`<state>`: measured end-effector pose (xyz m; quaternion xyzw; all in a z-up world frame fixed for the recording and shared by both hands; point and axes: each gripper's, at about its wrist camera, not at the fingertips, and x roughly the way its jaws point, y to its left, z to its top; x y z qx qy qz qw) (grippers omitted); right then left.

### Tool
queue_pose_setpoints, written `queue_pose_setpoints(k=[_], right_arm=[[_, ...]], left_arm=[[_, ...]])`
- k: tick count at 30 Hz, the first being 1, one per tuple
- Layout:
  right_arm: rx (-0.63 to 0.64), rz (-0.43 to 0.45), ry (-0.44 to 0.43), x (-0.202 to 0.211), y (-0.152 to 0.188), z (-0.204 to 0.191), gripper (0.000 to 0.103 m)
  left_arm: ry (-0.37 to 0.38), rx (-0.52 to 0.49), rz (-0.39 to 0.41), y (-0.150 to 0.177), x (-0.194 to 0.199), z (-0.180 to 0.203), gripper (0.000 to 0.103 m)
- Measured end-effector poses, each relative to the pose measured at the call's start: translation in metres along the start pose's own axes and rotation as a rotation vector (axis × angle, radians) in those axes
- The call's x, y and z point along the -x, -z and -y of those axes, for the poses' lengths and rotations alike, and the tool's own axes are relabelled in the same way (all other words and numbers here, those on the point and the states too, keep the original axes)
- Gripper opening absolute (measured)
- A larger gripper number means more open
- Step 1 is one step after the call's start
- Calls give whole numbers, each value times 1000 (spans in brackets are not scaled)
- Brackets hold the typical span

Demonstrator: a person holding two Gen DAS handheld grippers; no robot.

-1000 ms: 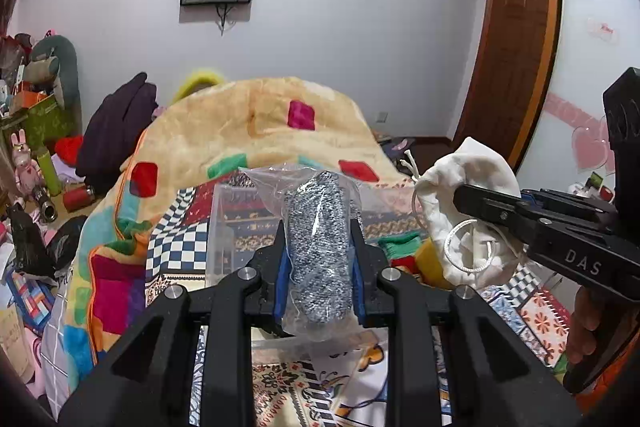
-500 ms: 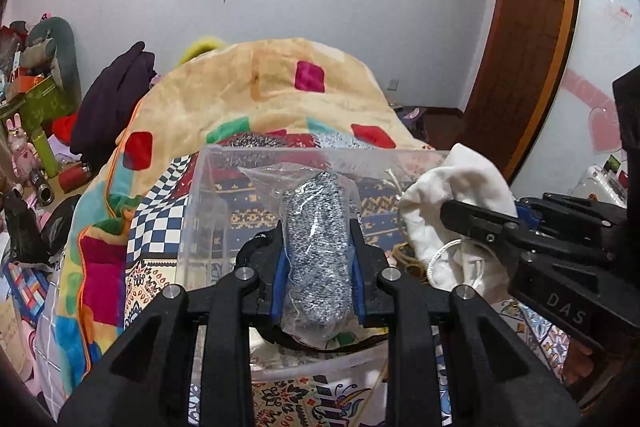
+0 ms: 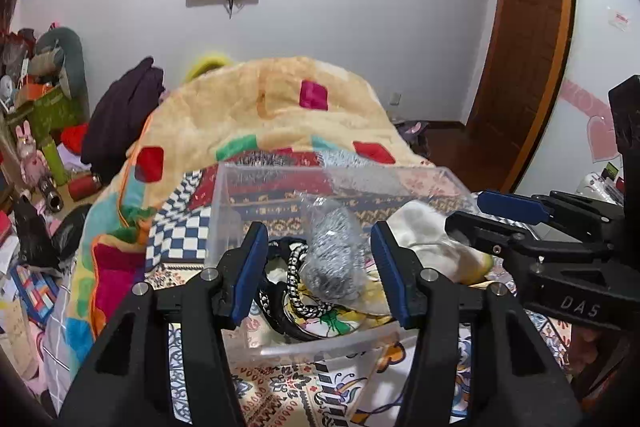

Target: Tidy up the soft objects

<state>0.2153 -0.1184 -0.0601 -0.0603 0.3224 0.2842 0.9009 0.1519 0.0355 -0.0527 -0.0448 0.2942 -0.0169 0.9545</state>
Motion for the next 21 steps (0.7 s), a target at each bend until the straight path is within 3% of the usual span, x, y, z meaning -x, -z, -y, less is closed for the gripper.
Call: queue_pose_setpoints(k=[8,10,15,18,21], right_arm=[[11,134,-21,56,-6,-1,49],[13,173,-27,70,-7,-1,58],[34,262,-29,105,-3,-7,63],[28,309,-26,118,2,-10,77],[28,337,-9,125,9,-13,82]], left_arm=[[7,-19,129,-14,55,8,61],[14,-22,160,-17,69,10,64],[30,-37,236,-18,103,19,71],[30,-53,282,-15,120,26,81],[24,-67,316,-12,132,32,91]])
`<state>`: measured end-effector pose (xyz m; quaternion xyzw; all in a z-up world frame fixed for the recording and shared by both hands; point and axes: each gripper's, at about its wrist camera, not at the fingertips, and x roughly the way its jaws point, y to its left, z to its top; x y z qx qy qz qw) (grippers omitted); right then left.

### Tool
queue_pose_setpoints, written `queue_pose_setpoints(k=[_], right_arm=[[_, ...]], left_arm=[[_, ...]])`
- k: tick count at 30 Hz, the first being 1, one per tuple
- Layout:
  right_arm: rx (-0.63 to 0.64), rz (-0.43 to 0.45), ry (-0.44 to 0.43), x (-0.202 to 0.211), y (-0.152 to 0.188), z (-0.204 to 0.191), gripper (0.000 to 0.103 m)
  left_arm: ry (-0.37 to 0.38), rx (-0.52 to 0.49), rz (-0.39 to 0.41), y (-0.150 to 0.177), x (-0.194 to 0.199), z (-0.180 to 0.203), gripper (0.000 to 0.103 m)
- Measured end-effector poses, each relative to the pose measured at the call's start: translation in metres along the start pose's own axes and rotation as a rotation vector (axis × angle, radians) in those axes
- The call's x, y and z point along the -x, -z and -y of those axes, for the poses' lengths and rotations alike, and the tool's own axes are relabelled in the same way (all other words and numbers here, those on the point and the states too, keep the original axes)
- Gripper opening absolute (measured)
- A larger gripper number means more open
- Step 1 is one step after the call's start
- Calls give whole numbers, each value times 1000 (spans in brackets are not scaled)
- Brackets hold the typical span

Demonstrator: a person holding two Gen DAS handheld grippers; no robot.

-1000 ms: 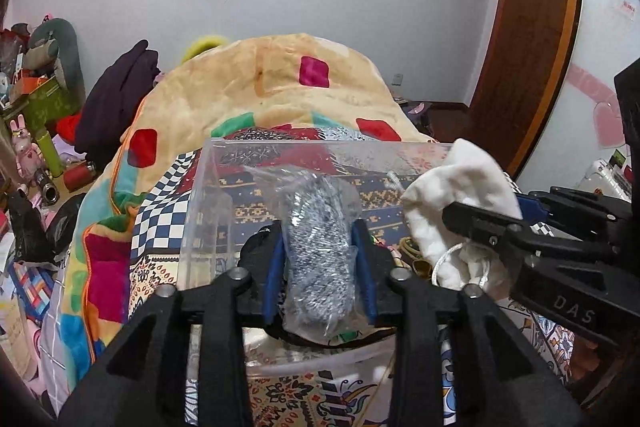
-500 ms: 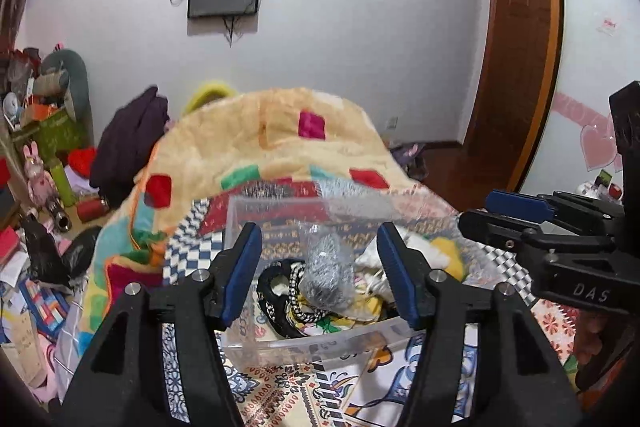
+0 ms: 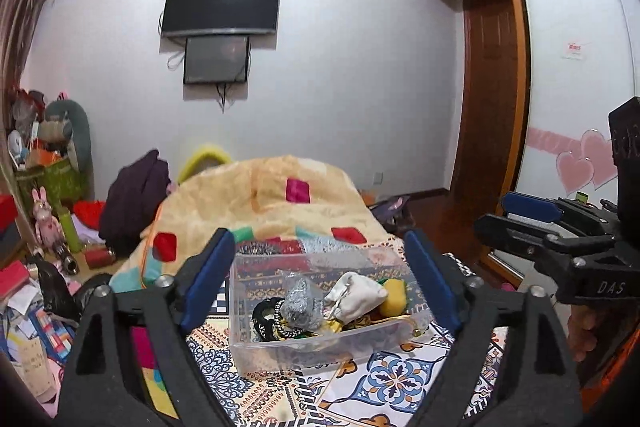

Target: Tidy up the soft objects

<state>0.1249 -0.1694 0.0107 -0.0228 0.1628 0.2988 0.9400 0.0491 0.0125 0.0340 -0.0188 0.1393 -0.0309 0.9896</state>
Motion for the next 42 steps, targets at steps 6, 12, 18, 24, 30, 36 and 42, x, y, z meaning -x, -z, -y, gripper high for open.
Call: queue_pose_setpoints(k=[6,12,18,24,30,36,42], right_arm=[[8,37,20,9,5,-5,90],[5,81,24,19,9,-7,103],[-1,85,22,21,12,-5,103],[-7,89,19,24,17,-4,103],[-12,90,20,26,17,-4,103],[-18,91,10,27,16,-3,103],[-21,89,8,27,16,-3,103]], left_arm=[[9,-7,31,4,19,8,99],[8,11,33,7,22,7,101],[2,22,34,9,22,5,102],[-2,23,32,11,21,3,102],[-2,16,32,12,21,4,102],[-5,6,32,13,20,5,102],[-7,4,33,13,21,6,103]])
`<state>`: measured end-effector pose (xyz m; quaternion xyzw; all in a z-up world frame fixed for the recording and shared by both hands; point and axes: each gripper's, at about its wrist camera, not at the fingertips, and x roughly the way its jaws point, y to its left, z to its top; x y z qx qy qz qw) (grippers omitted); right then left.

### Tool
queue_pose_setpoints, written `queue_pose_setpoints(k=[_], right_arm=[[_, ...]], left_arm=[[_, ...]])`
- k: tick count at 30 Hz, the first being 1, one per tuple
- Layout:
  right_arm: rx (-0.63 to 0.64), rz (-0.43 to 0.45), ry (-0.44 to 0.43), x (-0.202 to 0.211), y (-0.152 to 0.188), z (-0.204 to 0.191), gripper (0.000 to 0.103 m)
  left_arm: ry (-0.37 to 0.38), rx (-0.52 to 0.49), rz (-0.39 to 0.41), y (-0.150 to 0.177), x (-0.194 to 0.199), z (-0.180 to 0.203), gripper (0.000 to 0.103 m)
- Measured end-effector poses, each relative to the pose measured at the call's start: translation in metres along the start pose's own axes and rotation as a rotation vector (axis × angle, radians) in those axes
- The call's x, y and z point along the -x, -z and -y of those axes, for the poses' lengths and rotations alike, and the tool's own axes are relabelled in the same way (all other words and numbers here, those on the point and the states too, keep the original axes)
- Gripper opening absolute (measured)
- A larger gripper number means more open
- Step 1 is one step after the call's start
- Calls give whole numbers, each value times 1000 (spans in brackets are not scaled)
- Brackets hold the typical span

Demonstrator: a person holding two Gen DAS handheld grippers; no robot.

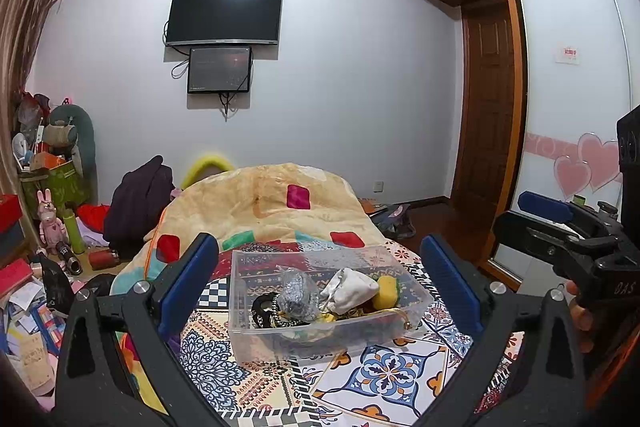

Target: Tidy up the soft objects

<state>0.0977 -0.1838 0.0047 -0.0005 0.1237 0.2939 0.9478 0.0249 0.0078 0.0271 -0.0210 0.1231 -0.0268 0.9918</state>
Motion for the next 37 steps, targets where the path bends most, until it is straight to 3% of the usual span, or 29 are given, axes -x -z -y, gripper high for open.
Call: queue_pose_setpoints(k=[37], right_arm=[[3,-10,0,-3,5,0,103]], left_arm=[[22,-6,-2,-2,4,2,103]])
